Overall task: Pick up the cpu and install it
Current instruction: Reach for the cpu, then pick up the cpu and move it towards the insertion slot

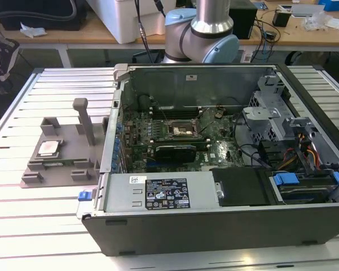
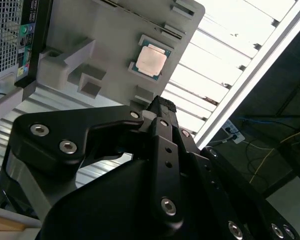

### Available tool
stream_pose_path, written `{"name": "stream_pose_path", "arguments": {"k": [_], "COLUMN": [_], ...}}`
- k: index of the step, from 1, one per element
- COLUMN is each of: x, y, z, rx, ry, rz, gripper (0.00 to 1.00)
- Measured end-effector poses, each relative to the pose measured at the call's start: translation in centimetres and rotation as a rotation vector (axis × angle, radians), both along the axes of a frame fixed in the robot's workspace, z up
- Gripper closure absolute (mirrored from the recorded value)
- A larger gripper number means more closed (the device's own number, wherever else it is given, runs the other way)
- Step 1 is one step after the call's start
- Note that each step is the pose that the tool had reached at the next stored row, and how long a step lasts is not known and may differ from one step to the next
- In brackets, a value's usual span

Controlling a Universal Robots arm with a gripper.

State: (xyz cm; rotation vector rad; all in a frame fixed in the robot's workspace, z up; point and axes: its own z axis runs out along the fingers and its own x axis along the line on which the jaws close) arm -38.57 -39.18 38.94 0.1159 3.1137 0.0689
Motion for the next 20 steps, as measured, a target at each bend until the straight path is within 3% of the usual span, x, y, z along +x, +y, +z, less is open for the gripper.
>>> {"name": "stream_pose_path", "arguments": {"k": [12, 15, 16, 20], "x": [-0.04, -0.06, -0.06, -0.08], "y": [0.00, 0.00, 0.00, 0.00], "z": [0.00, 0.00, 0.00, 0.00], "rx": [0.0000, 0.0000, 0.0000, 0.0000], "ry": [0.0000, 0.0000, 0.0000, 0.0001], "rz": [0.000, 0.000, 0.000, 0.000], "gripper": [0.89, 0.64, 0.64, 0.40]}}
